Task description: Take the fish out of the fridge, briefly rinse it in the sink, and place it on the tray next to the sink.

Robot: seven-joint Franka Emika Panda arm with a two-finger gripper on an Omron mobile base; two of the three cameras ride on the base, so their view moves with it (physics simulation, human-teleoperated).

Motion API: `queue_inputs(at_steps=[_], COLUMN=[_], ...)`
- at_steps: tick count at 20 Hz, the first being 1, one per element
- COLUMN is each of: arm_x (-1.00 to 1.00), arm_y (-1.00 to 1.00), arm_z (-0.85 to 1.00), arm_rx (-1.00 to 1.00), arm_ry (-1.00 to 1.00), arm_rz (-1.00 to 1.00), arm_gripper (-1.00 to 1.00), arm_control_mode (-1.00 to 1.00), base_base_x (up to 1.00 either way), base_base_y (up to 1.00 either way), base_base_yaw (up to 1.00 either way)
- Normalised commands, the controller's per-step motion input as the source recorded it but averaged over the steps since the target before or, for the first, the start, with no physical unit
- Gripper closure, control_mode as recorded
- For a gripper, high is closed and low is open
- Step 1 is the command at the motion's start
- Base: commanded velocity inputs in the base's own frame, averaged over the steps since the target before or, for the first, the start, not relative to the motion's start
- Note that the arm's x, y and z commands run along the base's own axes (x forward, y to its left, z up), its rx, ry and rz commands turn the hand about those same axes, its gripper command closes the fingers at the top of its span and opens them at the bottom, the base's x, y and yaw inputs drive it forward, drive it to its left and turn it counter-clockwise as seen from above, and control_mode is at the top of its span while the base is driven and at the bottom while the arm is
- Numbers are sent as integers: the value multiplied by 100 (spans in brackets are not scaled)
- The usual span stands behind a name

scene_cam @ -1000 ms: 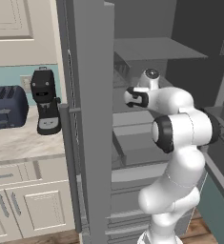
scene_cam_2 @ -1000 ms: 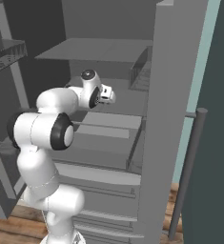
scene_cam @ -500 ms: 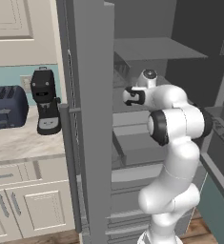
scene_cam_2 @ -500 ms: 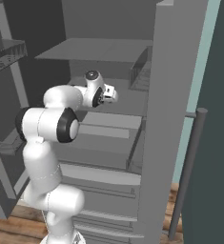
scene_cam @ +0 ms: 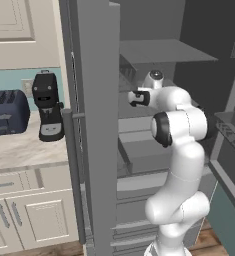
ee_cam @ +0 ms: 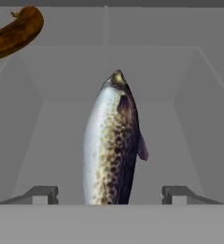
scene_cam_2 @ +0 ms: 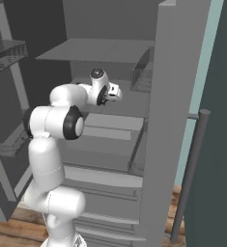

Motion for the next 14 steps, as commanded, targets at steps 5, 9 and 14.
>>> queue_inputs(at_steps=[5,9,14], arm_x=[2,0,-2], arm_y=[0,0,0], arm_z=[-9,0,0], arm_rx=[-2,0,0], arm_ry=[-2,0,0], arm_rz=[0,0,0], arm_gripper=[100,100,100], arm_control_mode=[-100,-100,-100], base_base_x=[0,0,0], base_base_y=[0,0,0], base_base_yaw=[0,0,0])
